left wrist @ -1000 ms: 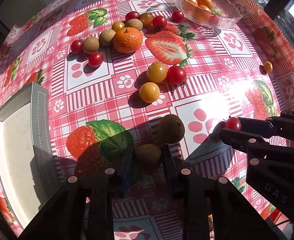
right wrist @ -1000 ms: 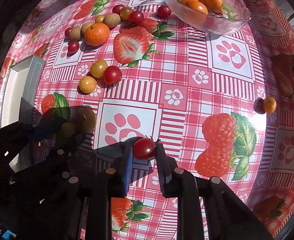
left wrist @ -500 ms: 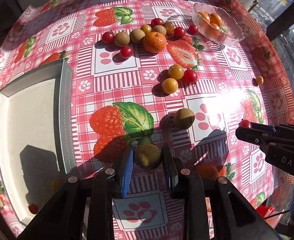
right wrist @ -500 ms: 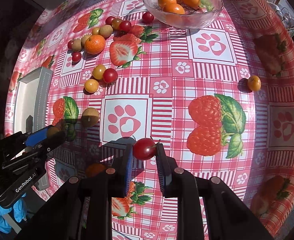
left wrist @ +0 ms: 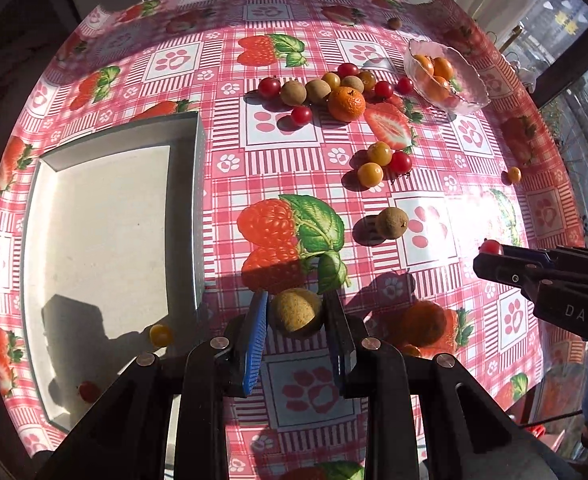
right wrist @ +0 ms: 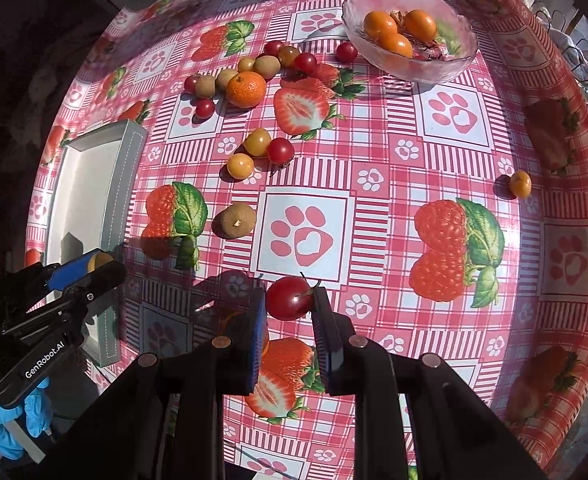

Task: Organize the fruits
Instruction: 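Carry the brown fruit and red tomato over the white tray with both tools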

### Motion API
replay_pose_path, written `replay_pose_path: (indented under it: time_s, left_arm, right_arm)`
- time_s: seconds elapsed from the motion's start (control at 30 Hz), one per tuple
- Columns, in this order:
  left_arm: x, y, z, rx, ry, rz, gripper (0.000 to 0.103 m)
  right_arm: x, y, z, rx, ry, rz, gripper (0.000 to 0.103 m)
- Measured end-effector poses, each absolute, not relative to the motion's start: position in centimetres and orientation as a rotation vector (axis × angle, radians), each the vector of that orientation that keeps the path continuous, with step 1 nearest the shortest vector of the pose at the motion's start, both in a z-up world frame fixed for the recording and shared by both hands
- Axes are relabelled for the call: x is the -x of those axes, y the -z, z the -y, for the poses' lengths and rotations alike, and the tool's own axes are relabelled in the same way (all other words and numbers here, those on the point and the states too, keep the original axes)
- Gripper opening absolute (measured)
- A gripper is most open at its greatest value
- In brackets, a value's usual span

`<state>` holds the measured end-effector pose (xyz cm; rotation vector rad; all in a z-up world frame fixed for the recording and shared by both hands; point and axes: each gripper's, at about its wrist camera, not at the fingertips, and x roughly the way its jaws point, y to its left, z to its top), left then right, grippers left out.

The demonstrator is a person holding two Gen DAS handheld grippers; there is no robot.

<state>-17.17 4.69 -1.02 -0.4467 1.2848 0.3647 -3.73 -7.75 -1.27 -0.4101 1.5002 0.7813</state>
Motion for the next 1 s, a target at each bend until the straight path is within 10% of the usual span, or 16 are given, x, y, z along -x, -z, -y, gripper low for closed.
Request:
replay_pose_path:
  time_s: [1.0]
  left_arm:
    - [26.6, 1.5, -13.3, 0.568, -0.636, -1.217, 0.029]
  right_arm:
    - [12.2, -0.5, -7.4, 0.61, -1.093, -1.433, 0.025]
